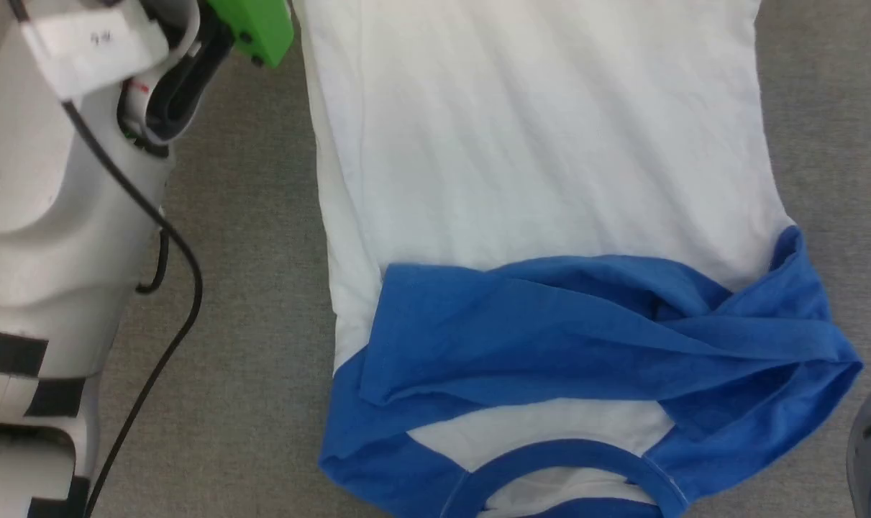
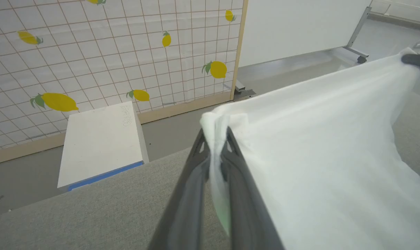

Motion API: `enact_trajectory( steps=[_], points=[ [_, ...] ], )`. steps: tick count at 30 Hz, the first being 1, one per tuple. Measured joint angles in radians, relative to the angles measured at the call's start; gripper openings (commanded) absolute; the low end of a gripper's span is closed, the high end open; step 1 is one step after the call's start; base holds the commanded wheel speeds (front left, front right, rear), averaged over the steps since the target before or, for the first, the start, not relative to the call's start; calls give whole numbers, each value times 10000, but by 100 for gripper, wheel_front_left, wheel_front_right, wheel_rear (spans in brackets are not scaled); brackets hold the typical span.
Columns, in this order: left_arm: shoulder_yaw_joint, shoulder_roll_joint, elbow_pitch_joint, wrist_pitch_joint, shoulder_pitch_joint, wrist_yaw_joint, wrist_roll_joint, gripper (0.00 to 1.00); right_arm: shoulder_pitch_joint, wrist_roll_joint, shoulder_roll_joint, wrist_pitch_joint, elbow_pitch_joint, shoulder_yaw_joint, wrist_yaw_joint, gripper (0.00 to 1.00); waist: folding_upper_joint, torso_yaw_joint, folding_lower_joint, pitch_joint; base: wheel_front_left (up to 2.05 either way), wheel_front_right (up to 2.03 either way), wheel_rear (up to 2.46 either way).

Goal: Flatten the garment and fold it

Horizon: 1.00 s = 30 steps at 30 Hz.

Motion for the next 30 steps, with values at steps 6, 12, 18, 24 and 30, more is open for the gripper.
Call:
enact_trajectory(
  steps=[6, 12, 18, 24, 30],
  points=[
    [-192, 447, -899, -650, 1070, -71, 213, 0, 1493, 861, -159, 117, -1392, -105, 0, 0, 0, -122, 0, -855, 0, 0, 0],
    [-468, 1051, -2568, -1104, 2867, 58, 456, 0, 3412, 1421, -82, 284, -2667, -508, 2, 0, 0, -216, -1, -1716, 0, 0, 0],
    [-652, 1471, -4506, -1453, 5016, 742, 652, 0, 5339, 1749, 337, 309, -3772, -993, 0, 0, 0, -259, -1, -2504, 0, 0, 0],
    [-1045, 2042, -5910, -1862, 7066, 1417, 1294, 0, 7241, 2096, 796, 268, -4809, -1283, 0, 0, 0, -228, -1, -3162, 0, 0, 0],
    [-1492, 2169, -6420, -2286, 8874, 2023, 1559, 0, 8875, 2512, 1081, 35, -5336, -1402, 0, 0, 0, -177, -1, -3554, 0, 0, 0]
  ],
)
